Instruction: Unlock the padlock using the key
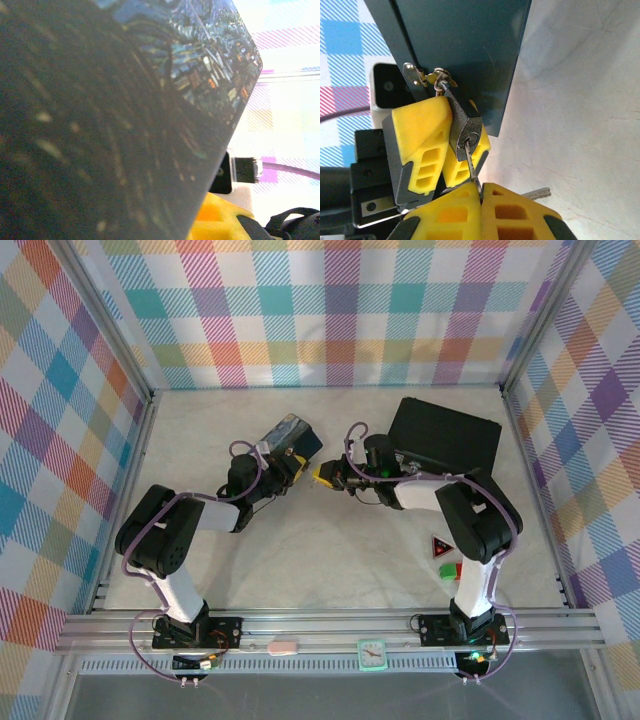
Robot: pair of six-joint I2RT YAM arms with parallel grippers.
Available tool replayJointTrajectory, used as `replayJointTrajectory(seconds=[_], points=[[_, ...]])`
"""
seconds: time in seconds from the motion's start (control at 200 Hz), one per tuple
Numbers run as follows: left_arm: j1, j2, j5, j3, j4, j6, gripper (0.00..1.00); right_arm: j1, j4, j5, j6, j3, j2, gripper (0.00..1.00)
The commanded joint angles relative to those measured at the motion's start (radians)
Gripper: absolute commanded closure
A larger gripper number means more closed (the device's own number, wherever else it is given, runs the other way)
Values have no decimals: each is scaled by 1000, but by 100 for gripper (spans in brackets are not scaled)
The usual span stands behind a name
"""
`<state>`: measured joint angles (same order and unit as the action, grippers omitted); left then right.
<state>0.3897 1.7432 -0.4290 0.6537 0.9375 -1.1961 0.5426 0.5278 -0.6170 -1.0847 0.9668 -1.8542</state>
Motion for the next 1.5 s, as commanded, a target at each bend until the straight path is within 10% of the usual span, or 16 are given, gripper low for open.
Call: replayJointTrajectory(seconds=[0.0,0.405,0.915,1.495], points=[[58,-48,-156,18,-50,53,100,14,-108,56,188,70,65,100],[62,-108,-174,24,-131,112,100,-3,-44,118,125,48,48,100],[83,-137,-152,23,-195,190,100,-33,412,94,-451,-47,-111,100],[88,-125,-110,5,-89,67,100,2,193,150,-160,-20,-40,100]])
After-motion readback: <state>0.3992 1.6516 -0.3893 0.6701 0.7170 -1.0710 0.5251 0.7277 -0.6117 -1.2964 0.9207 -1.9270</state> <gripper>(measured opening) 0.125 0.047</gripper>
